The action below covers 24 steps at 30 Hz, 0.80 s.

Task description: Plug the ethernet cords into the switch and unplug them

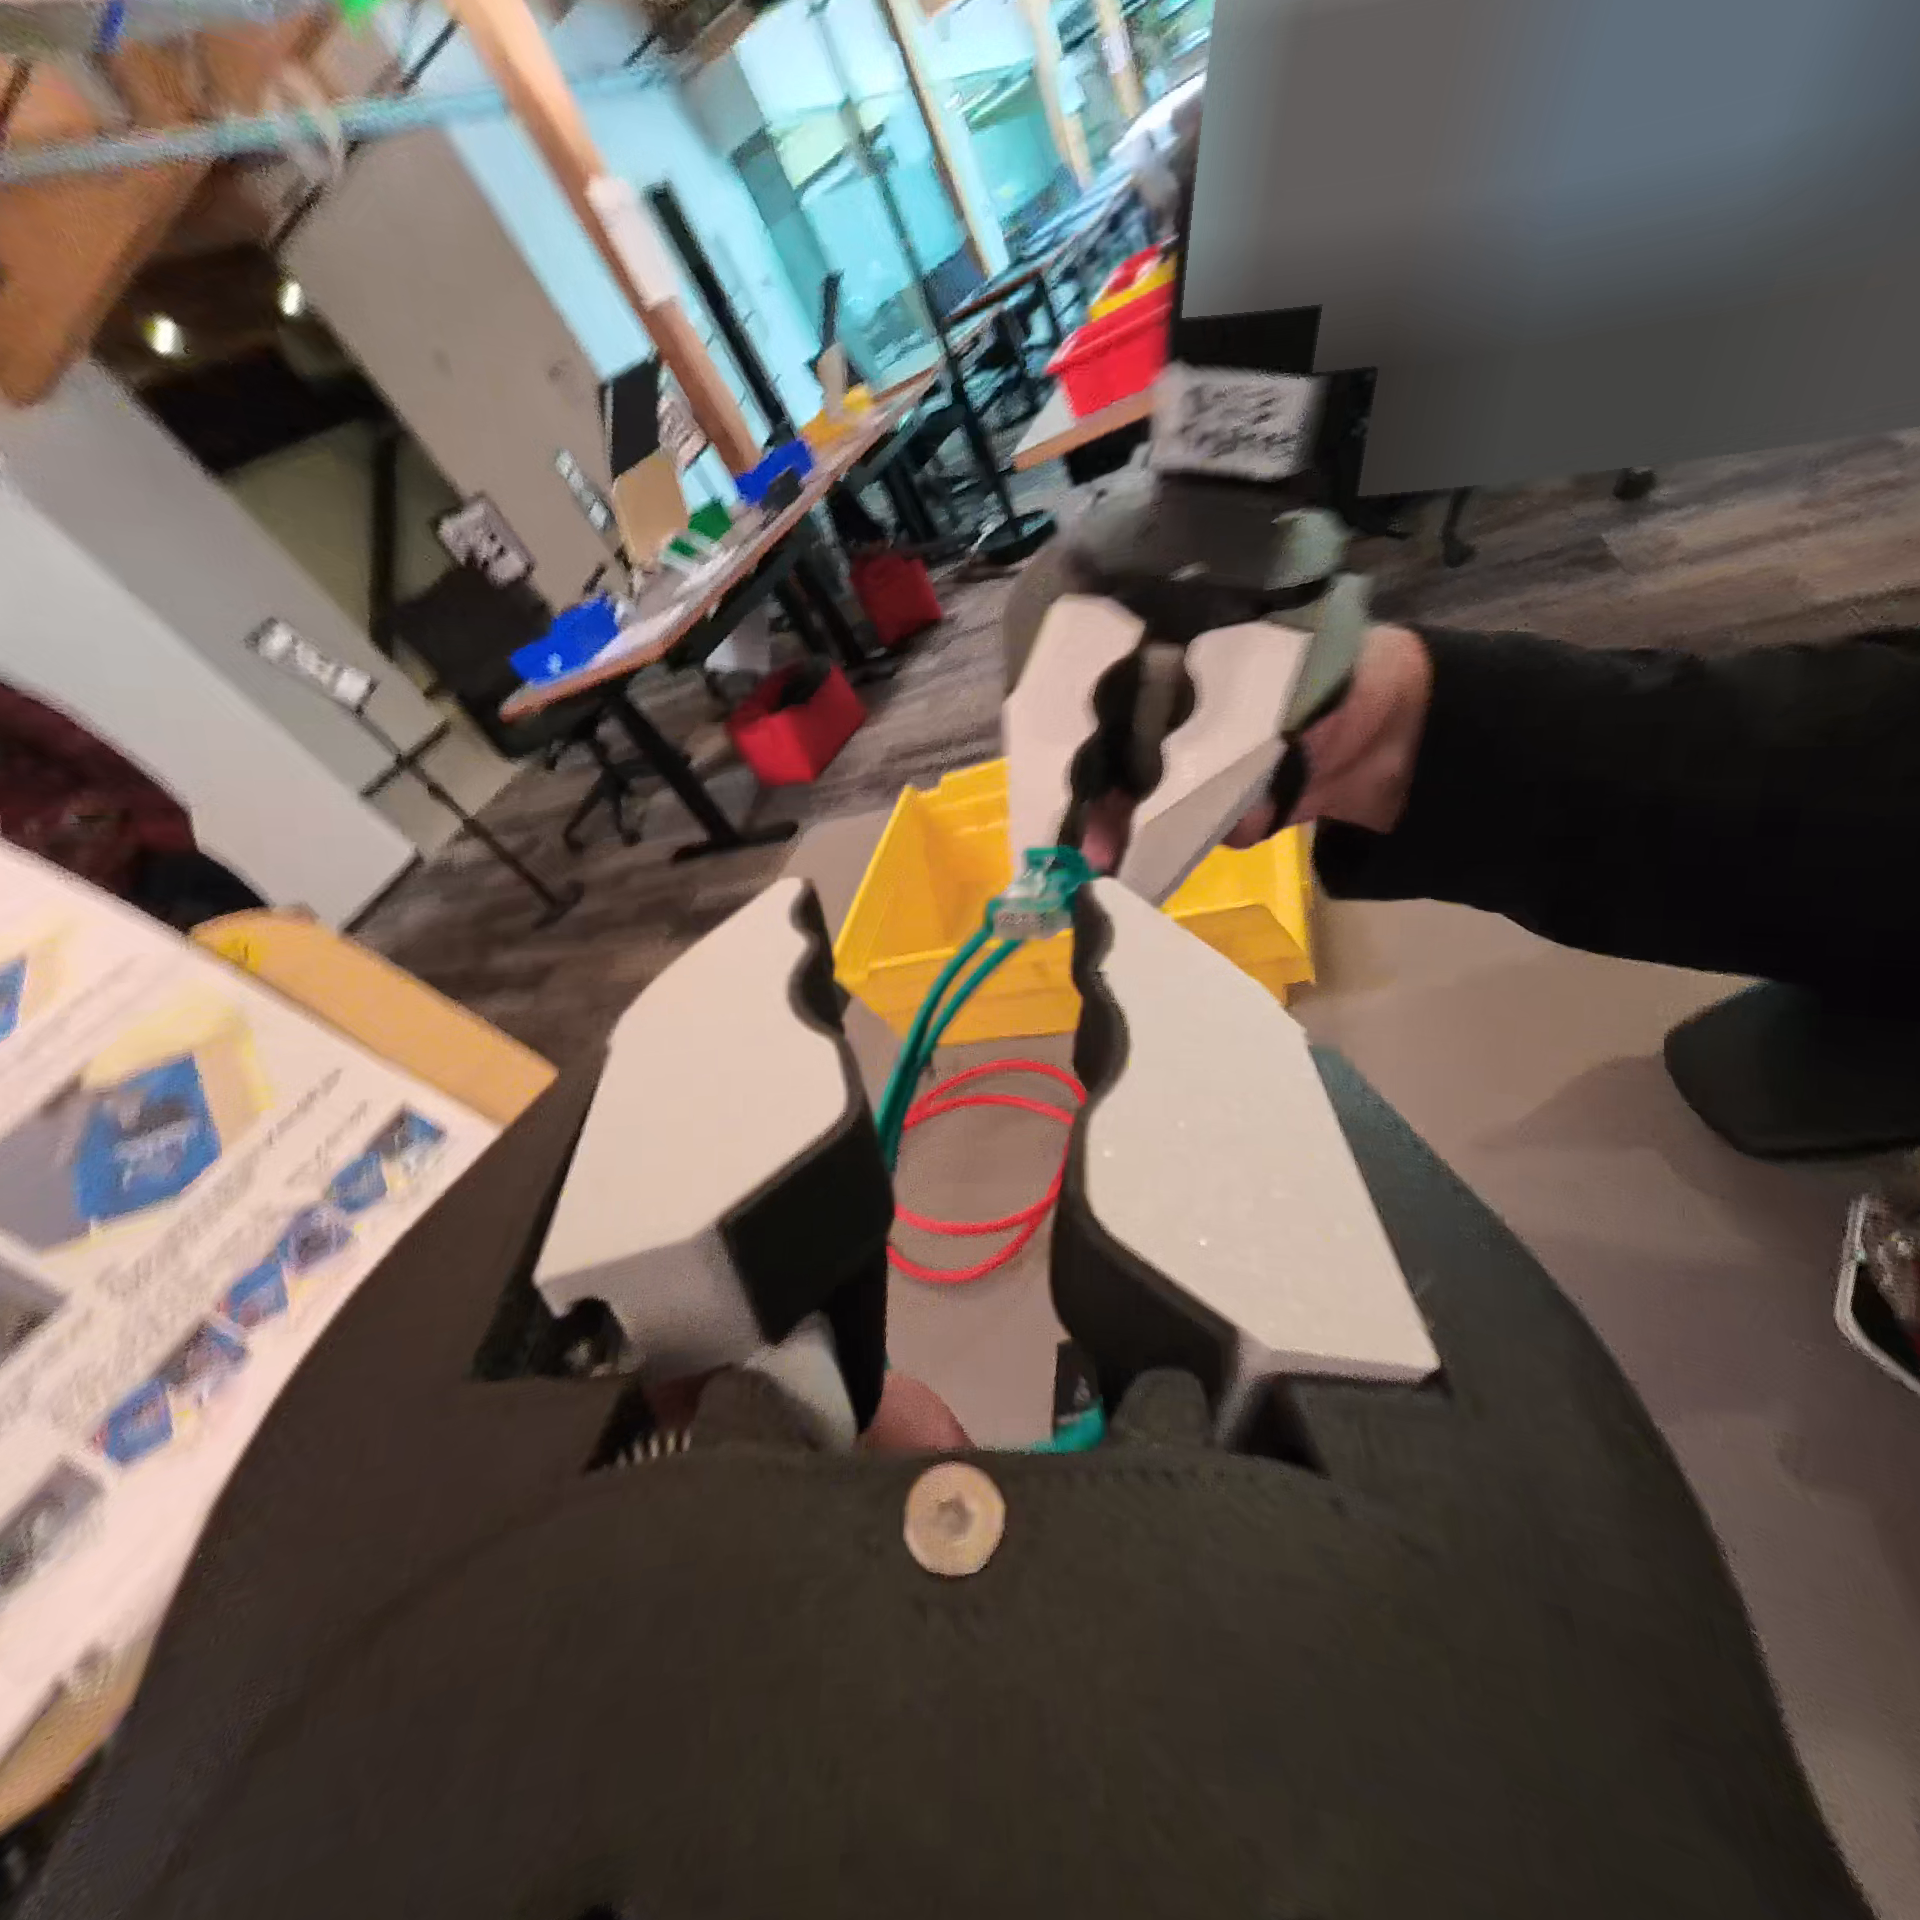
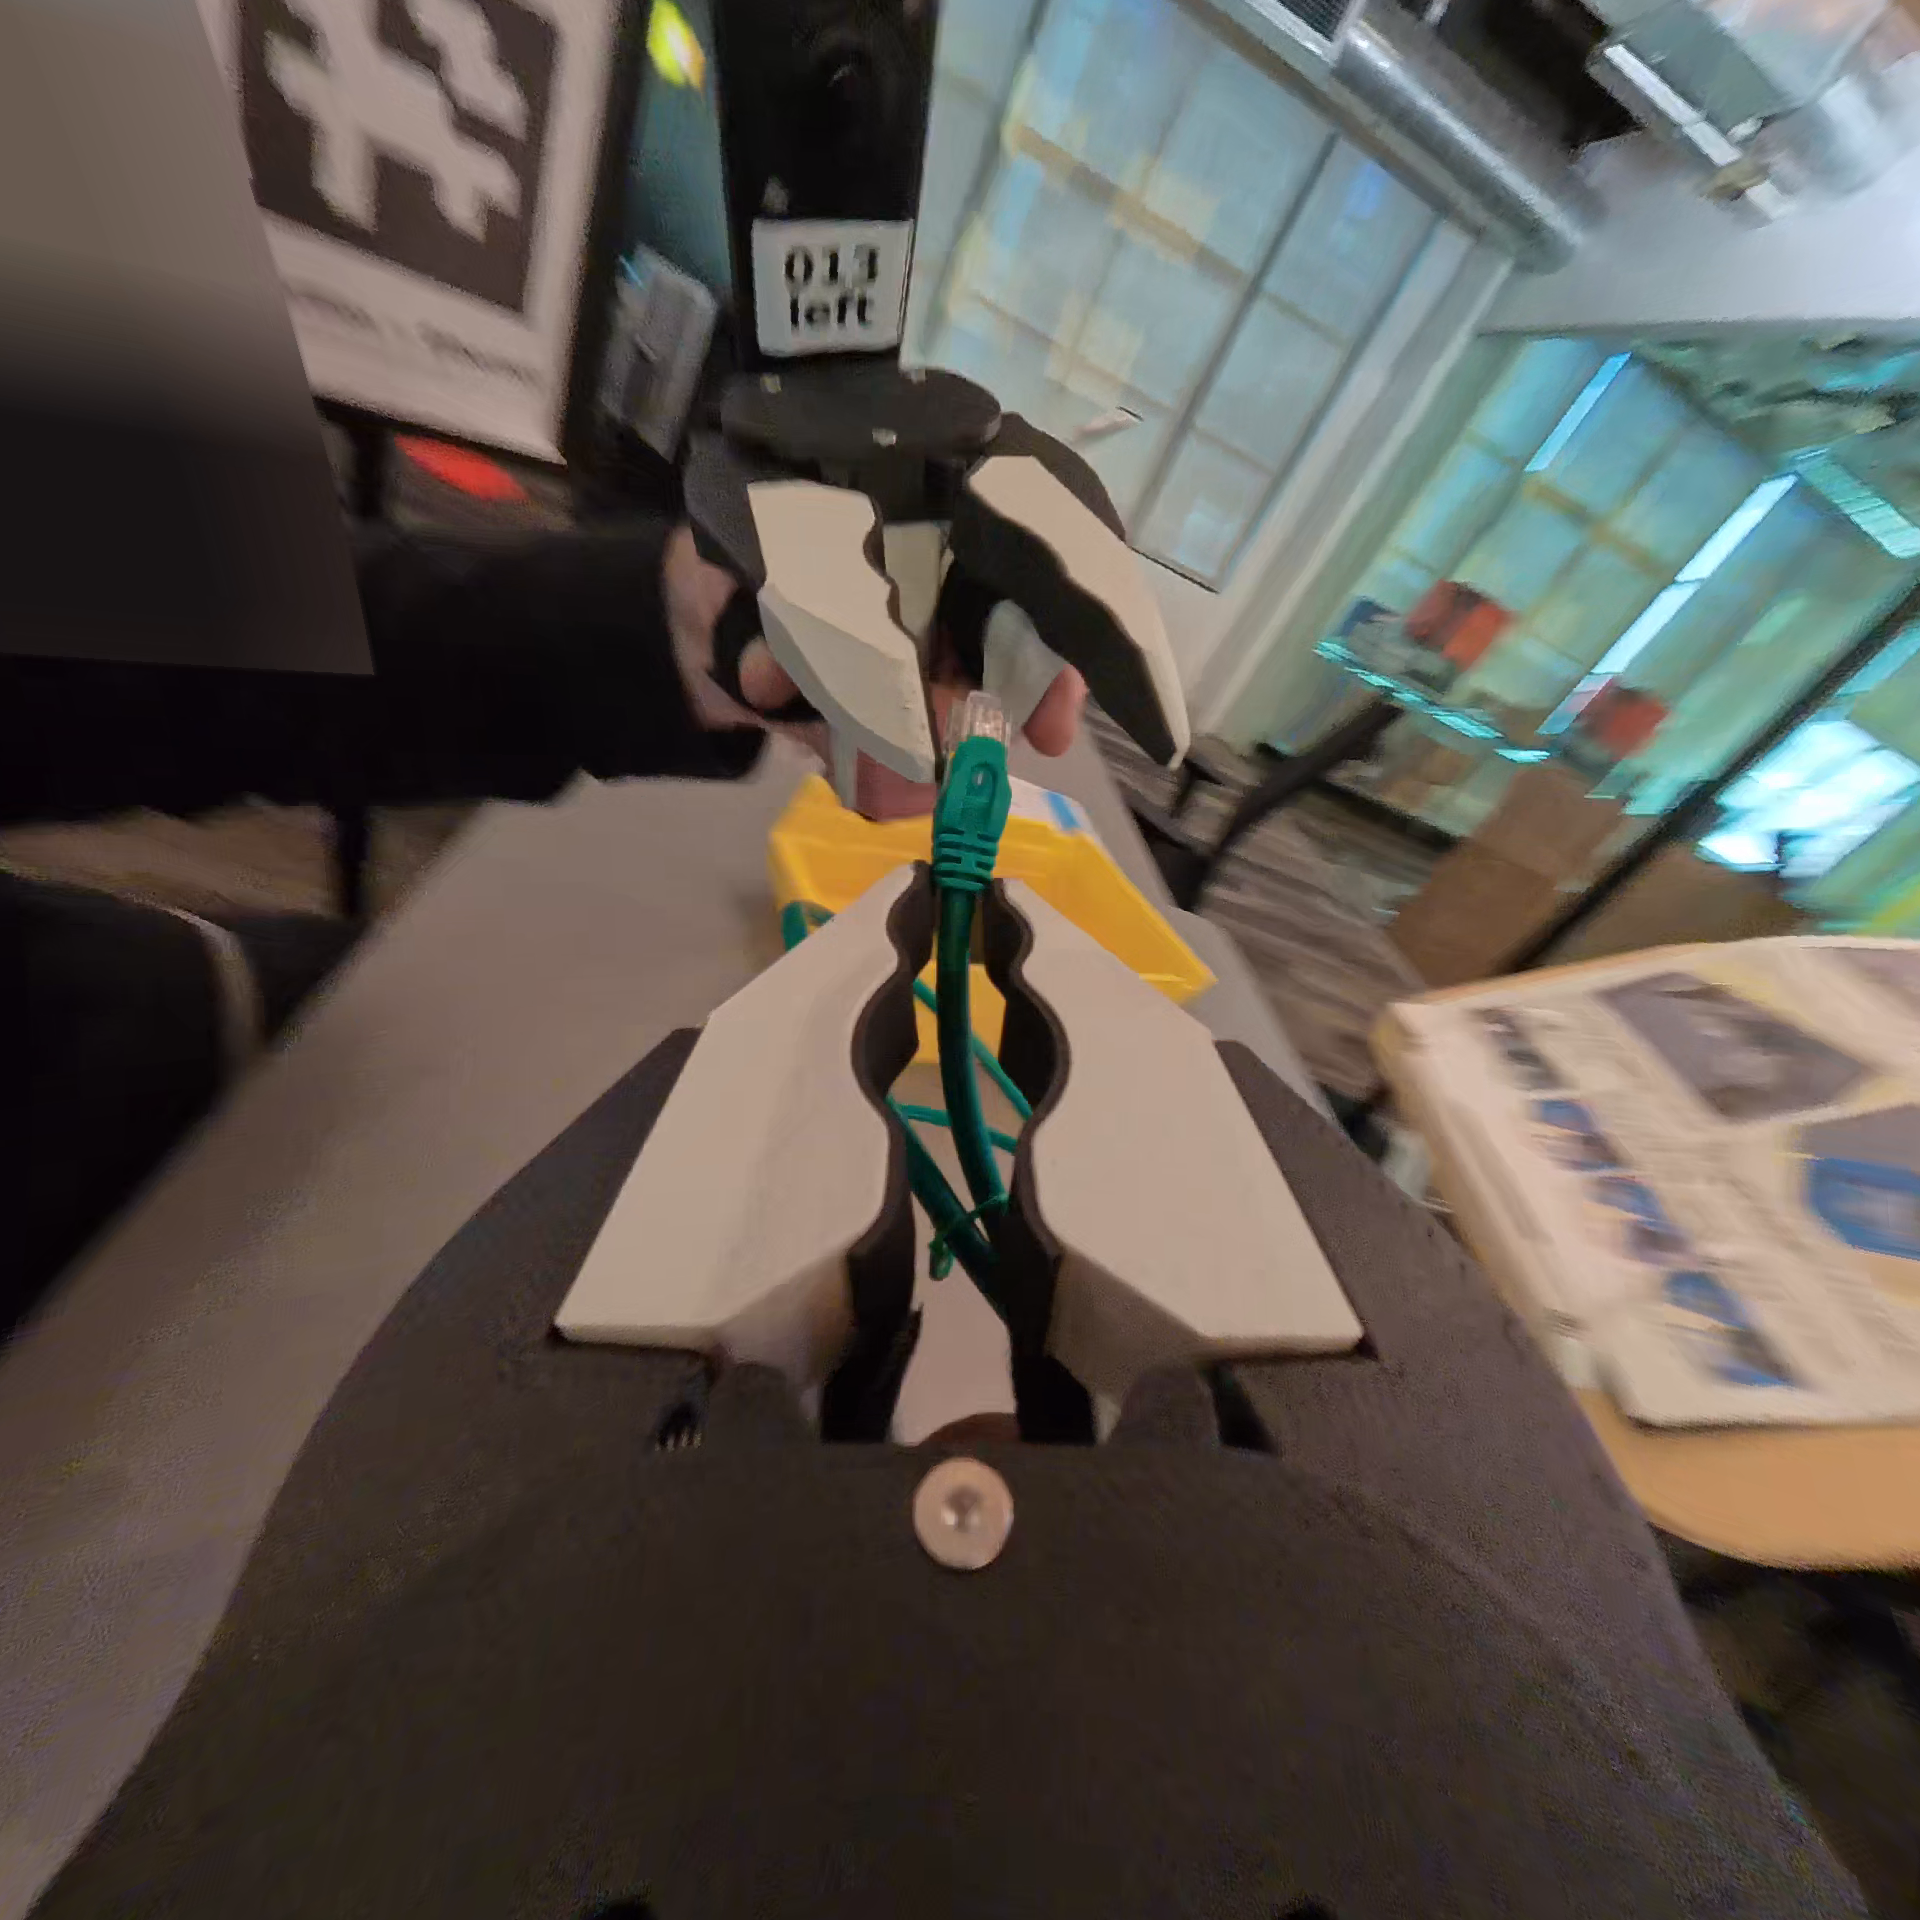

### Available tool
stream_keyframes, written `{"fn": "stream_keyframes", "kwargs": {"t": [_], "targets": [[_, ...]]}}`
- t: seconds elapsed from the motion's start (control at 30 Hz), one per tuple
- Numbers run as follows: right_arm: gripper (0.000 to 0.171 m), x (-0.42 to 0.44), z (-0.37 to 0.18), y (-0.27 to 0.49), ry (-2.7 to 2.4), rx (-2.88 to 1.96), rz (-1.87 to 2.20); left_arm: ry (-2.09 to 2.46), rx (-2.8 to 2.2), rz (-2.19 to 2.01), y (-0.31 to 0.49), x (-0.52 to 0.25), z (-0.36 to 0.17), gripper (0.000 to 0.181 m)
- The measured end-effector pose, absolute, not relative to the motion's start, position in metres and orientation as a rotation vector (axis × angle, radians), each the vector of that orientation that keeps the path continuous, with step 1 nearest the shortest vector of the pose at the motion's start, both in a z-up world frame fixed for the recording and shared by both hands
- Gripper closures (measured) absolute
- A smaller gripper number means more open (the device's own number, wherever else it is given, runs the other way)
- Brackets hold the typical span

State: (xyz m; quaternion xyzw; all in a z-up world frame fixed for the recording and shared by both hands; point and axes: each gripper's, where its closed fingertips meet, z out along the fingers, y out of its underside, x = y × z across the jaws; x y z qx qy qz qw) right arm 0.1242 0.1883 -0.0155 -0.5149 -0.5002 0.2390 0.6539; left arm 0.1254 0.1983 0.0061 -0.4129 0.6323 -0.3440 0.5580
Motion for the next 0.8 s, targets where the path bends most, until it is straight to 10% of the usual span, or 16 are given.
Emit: {"fn": "stream_keyframes", "kwargs": {"t": [0.27,0.8], "targets": [[0.164,0.135,-0.012,0.206,-1.219,-1.096,-0.163,1.344,-1.320,-1.219,0.204,0.140,-0.004,0.127],[0.164,0.146,-0.001,0.216,-1.169,-1.021,-0.458,1.303,-1.362,-1.357,0.200,0.151,0.004,0.168]]}}
